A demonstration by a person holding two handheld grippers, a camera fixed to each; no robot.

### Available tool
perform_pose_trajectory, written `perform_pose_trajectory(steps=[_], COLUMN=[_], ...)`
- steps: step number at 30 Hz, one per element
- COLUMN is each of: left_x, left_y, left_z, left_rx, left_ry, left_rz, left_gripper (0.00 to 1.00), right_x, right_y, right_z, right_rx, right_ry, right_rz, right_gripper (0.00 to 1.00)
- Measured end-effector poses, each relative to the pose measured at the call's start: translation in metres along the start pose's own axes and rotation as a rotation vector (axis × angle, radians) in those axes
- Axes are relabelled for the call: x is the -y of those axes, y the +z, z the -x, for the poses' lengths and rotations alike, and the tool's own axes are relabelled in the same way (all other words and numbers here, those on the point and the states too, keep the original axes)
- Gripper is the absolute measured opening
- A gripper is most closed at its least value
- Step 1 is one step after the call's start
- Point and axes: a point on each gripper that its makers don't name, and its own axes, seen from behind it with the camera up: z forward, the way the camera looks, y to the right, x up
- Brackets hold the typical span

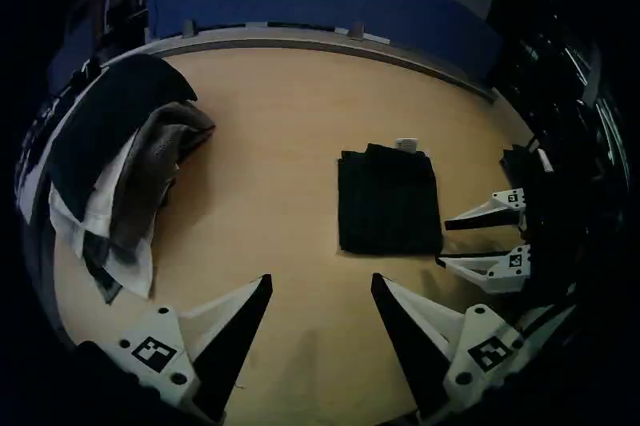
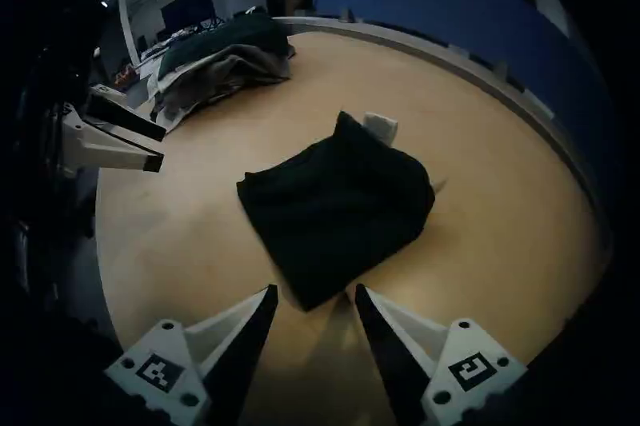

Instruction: Fold towel

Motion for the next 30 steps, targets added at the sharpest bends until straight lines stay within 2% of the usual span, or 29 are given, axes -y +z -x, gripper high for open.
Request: perform_pose_trajectory(steps=[10,17,22,30], left_x=[0.001,0.000,-0.002,-0.001], left_y=[0.000,0.000,0.001,0.002], left_z=[0.000,0.000,0.000,0.001], left_rx=[-0.002,-0.002,-0.002,0.000], left_ry=[-0.002,-0.001,-0.002,0.001], left_rz=[0.001,0.002,0.004,0.001], left_gripper=[0.92,0.92,0.92,0.92], right_x=[0.005,0.004,0.001,0.001], right_y=[0.006,0.008,0.010,0.010], right_z=[0.012,0.011,0.011,0.010], right_rx=[0.038,0.036,0.029,0.017], right_ry=[0.025,0.075,0.098,0.115], right_rz=[0.004,0.009,0.031,0.039], right_gripper=[0.36,0.34,0.18,0.03])
